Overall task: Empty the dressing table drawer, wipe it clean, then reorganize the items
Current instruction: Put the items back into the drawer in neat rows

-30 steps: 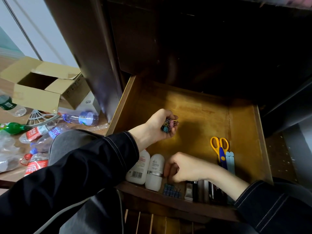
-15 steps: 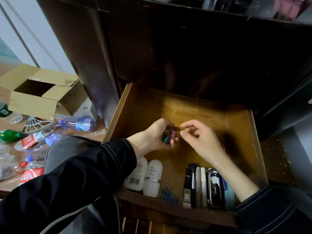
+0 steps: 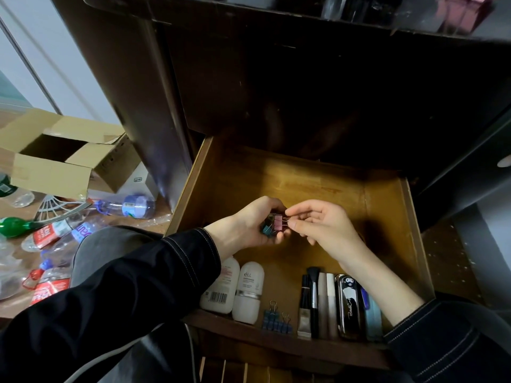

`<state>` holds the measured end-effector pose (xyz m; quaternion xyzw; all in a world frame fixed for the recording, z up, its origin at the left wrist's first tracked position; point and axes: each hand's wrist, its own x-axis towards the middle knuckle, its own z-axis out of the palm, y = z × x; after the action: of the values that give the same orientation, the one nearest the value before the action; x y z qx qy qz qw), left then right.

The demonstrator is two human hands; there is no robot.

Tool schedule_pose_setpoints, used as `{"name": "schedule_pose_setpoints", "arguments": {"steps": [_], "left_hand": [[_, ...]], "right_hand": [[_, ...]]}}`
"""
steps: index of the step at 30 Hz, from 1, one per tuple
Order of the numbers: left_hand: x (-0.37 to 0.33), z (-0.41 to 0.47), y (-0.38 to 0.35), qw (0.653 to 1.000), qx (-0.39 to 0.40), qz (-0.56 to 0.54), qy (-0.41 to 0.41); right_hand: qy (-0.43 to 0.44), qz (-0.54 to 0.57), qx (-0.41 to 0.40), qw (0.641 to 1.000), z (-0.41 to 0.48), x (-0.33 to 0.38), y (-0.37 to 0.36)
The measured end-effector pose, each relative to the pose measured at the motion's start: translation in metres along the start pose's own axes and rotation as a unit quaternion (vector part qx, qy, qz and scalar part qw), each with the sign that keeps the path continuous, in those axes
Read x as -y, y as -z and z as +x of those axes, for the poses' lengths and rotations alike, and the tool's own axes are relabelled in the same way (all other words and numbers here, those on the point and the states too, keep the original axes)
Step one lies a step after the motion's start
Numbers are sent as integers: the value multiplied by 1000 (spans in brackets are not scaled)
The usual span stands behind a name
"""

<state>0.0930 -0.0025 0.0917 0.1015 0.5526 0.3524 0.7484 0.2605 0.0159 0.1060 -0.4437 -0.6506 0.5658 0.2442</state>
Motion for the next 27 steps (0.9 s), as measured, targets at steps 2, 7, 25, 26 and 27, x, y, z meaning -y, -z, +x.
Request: {"name": "schedule_pose_setpoints", "arguments": {"steps": [2,7,25,26,27], "left_hand": [[0,0,0,1000,-7,-12,-4],[-1,2,4,996,-63,-36,-46],[-6,-2,6,994,-74,-55,-65],[-6,-2,5,994,-73,-55,-65],[-6,-2,6,994,-72,-54,-64]], "right_hand": [[4,32,-12,999,0,2,2],[-12,67,-50,996,3,-3,9],[-26,-327,371,869,-11,-33,-16],[-26,-329,374,867,-11,-34,-17],[-27,-332,376,865,-11,-35,-18]]}}
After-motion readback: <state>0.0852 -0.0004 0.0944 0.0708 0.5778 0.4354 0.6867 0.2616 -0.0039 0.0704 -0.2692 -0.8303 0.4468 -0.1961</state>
